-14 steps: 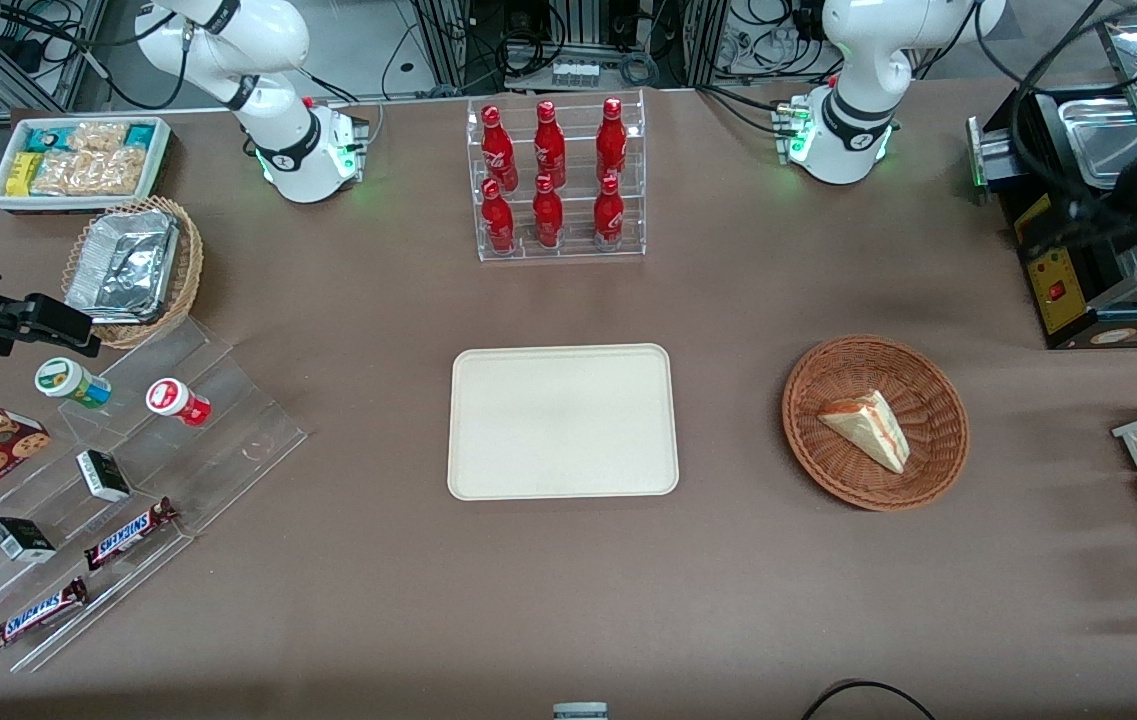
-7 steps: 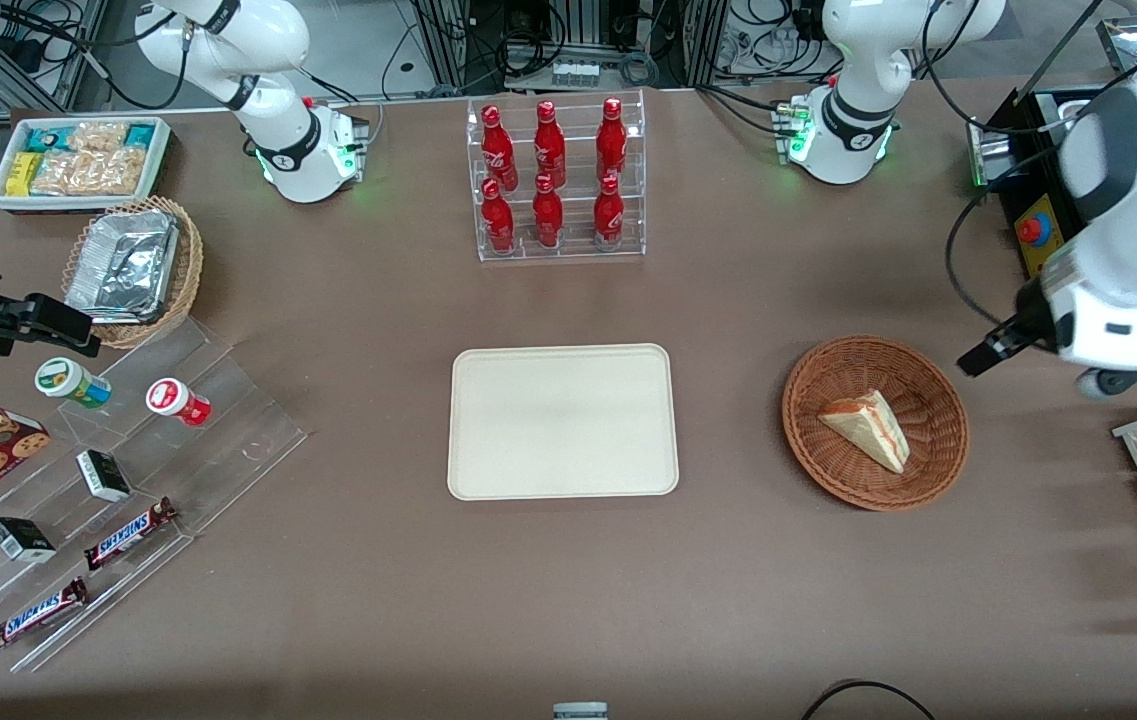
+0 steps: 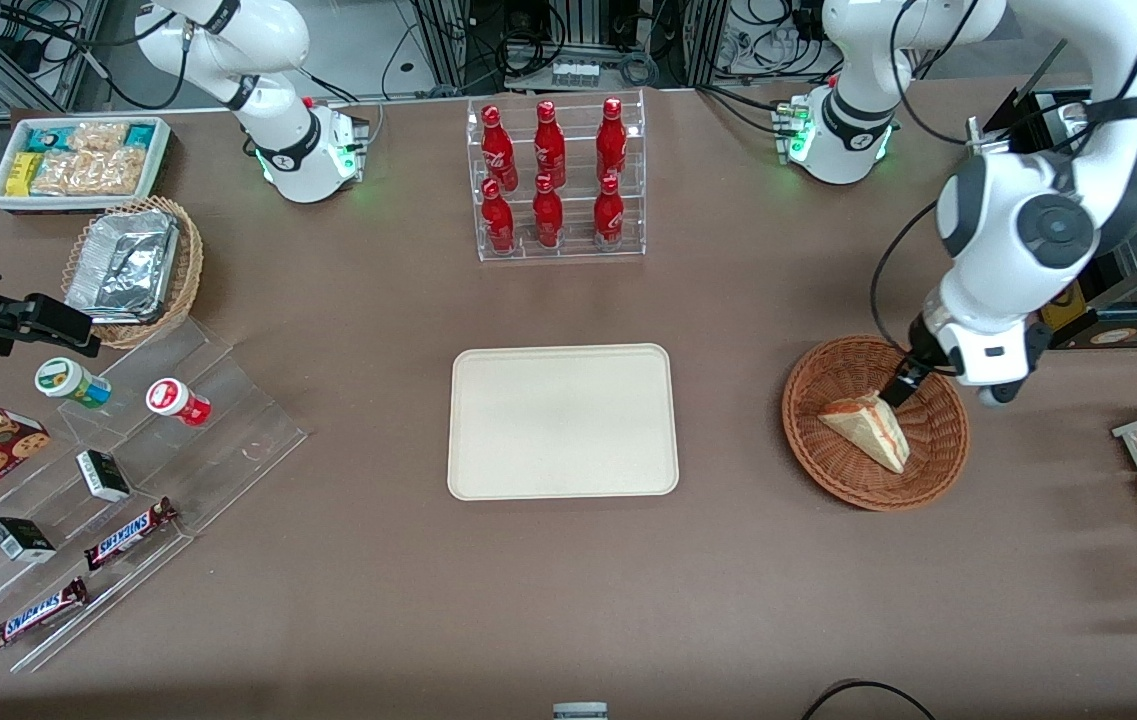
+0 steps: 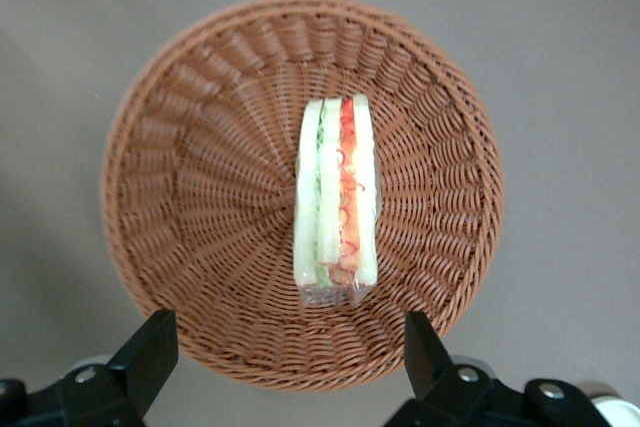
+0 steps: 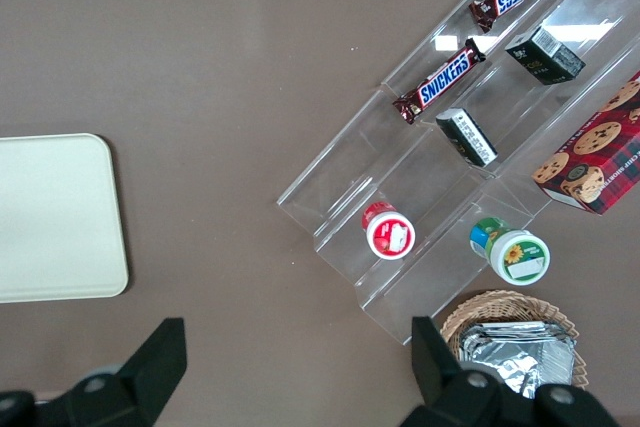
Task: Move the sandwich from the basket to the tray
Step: 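Close the left gripper on the wrapped sandwich and lift it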
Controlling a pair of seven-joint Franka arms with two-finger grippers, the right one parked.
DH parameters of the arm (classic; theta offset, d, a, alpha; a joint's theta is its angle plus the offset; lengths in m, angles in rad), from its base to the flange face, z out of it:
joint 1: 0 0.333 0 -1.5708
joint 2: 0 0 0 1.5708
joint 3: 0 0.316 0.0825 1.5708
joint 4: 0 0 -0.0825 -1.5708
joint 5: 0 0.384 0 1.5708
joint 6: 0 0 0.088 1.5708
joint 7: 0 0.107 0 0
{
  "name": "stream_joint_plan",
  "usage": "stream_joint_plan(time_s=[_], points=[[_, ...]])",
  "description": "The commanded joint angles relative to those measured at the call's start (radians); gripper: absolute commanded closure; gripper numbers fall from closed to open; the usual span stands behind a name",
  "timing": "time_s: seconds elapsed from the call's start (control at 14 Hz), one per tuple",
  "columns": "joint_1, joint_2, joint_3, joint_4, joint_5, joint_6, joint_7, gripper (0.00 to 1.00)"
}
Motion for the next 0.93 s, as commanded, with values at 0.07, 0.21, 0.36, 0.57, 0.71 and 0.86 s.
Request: stream_joint_plan(time_s=[0.07, 0.21, 0.36, 0.57, 0.71, 0.86], points=[[-0.038, 0.084, 0.006, -0.008, 0.039, 0.087, -0.049, 0.0], [-0.038, 0.115, 0.006, -0.006, 0.15, 0.089, -0.084, 0.0], [-0.035, 0.14, 0.009, -0.006, 0.19, 0.107, -0.109, 0.0], [-0.03, 0.17, 0.013, -0.003, 0.194, 0.15, -0.132, 0.01], [-0.03, 0.193, 0.015, 0.006, 0.194, 0.182, -0.175, 0.22], [-0.03, 0.209, 0.015, 0.036, 0.194, 0.181, -0.224, 0.76]])
